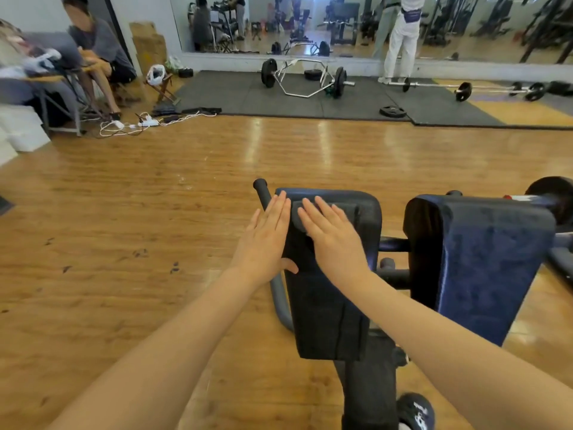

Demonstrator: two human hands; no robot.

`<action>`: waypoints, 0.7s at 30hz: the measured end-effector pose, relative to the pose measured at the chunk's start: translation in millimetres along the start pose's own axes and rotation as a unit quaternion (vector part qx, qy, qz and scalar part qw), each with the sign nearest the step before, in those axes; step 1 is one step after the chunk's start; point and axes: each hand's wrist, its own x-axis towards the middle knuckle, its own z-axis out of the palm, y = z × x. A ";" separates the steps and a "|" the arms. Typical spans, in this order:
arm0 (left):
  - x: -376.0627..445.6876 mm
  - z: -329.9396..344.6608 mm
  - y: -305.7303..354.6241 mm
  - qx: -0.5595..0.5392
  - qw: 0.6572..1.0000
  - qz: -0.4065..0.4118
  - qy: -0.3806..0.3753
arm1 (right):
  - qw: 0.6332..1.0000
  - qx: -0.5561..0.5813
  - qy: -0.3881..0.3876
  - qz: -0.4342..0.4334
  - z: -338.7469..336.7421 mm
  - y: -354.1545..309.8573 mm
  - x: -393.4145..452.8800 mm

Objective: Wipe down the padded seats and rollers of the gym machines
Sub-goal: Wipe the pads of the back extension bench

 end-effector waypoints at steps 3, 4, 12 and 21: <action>-0.2 -1.5 -1.2 -0.008 1.000 0.004 0.000 | 0.999 -0.005 0.001 -0.039 3.3 -6.7 2.3; -0.6 -1.8 -1.8 -0.005 1.000 0.008 0.001 | 0.998 -0.012 -0.014 -0.060 1.3 -0.5 -2.0; -1.6 -1.2 0.9 0.013 1.000 0.008 0.005 | 0.993 -0.086 -0.062 -0.051 -17.9 53.9 -40.6; -0.1 0.5 2.3 0.018 1.000 -0.003 -0.010 | 0.983 -0.027 -0.087 -0.162 -2.9 16.2 -35.9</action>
